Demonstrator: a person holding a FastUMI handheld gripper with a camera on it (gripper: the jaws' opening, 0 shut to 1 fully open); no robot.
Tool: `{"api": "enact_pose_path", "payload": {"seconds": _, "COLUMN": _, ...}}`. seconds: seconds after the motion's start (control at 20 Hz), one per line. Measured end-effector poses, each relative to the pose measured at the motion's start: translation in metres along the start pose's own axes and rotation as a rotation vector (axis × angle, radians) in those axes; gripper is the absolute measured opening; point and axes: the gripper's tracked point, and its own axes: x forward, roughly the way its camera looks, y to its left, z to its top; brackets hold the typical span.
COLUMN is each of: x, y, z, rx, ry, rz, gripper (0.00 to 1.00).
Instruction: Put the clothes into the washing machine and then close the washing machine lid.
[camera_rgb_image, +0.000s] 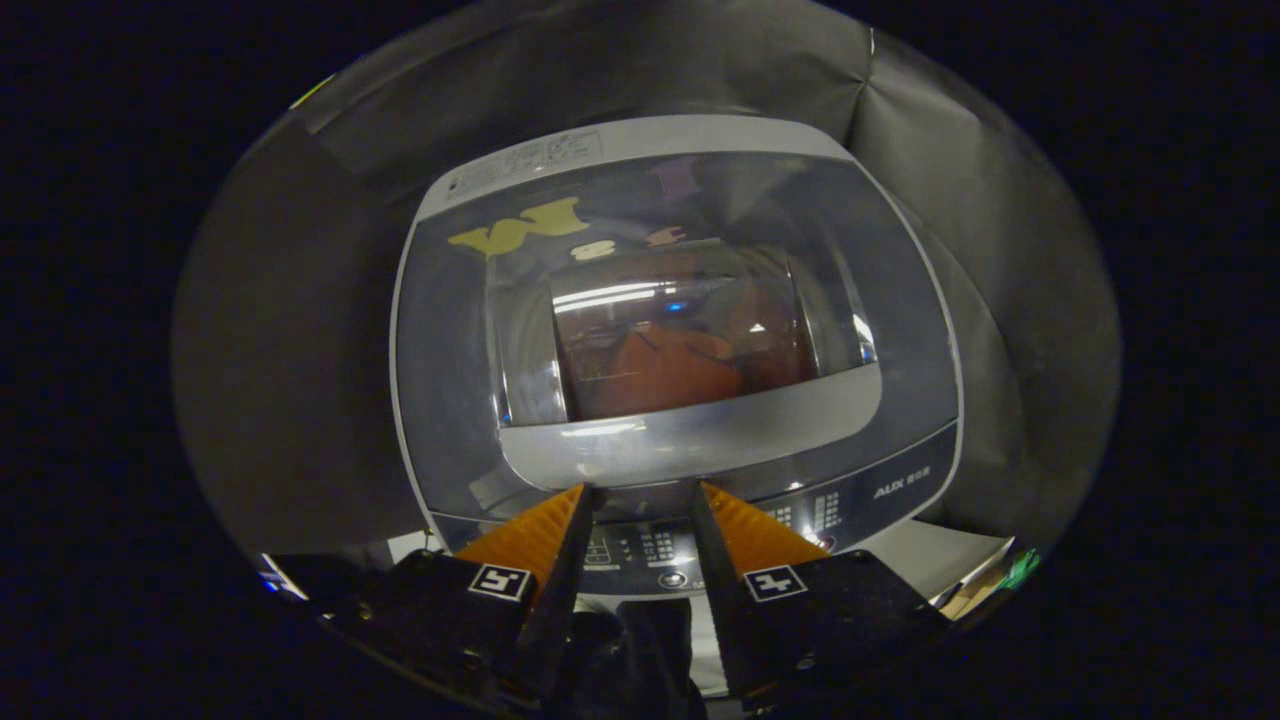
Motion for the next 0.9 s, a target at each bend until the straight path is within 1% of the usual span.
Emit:
{"api": "enact_pose_path", "payload": {"seconds": 0.4, "x": -0.030, "y": 0.002, "z": -0.024, "rx": 0.013, "ry": -0.030, "rz": -0.050, "gripper": 0.64}}
{"api": "enact_pose_path", "payload": {"seconds": 0.55, "x": -0.042, "y": 0.008, "z": -0.042, "rx": 0.014, "ry": -0.057, "rz": -0.069, "gripper": 0.65}}
{"api": "enact_pose_path", "payload": {"seconds": 0.8, "x": -0.074, "y": 0.026, "z": -0.071, "rx": 0.052, "ry": -0.125, "rz": -0.060, "gripper": 0.65}}
{"api": "enact_pose_path", "payload": {"seconds": 0.9, "x": -0.087, "y": 0.032, "z": -0.090, "rx": 0.069, "ry": -0.159, "rz": -0.063, "gripper": 0.65}}
